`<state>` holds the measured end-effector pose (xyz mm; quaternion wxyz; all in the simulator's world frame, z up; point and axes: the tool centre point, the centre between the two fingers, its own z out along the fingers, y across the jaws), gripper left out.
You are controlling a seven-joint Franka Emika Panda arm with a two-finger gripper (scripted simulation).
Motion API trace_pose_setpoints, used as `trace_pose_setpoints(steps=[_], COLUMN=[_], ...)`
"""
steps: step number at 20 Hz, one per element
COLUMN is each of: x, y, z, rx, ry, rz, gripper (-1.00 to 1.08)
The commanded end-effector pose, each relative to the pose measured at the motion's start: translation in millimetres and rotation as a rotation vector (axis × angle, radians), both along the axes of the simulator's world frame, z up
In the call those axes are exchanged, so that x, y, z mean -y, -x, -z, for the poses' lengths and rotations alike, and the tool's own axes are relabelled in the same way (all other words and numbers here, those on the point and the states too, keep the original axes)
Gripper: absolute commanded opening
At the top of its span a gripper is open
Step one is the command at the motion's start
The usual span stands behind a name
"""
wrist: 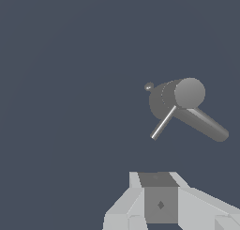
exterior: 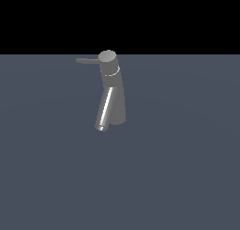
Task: Turn on the faucet by rotating a designated handle.
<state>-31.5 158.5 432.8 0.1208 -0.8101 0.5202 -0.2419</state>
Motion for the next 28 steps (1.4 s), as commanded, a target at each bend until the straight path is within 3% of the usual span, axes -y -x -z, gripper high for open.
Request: trace_pose_setpoints(steps=[1, 9, 16, 22, 28], x=[1.5, 17.3, 35.0, 45.1, 48.0], y=[-13.7, -52.5, -72.6, -80.3, -82.0], z=[15.6, 72.4, 114.1, 134.8, 140.3], rx=[0.016, 0.055, 0.076, 0.086, 0.088], ry=[-0.037, -0.154, -0.236, -0.276, -0.286], rz=[0.066, 0.287, 0.443, 0.52, 0.54], gripper=[-1.0, -1.0, -1.0, -1.0, -1.0])
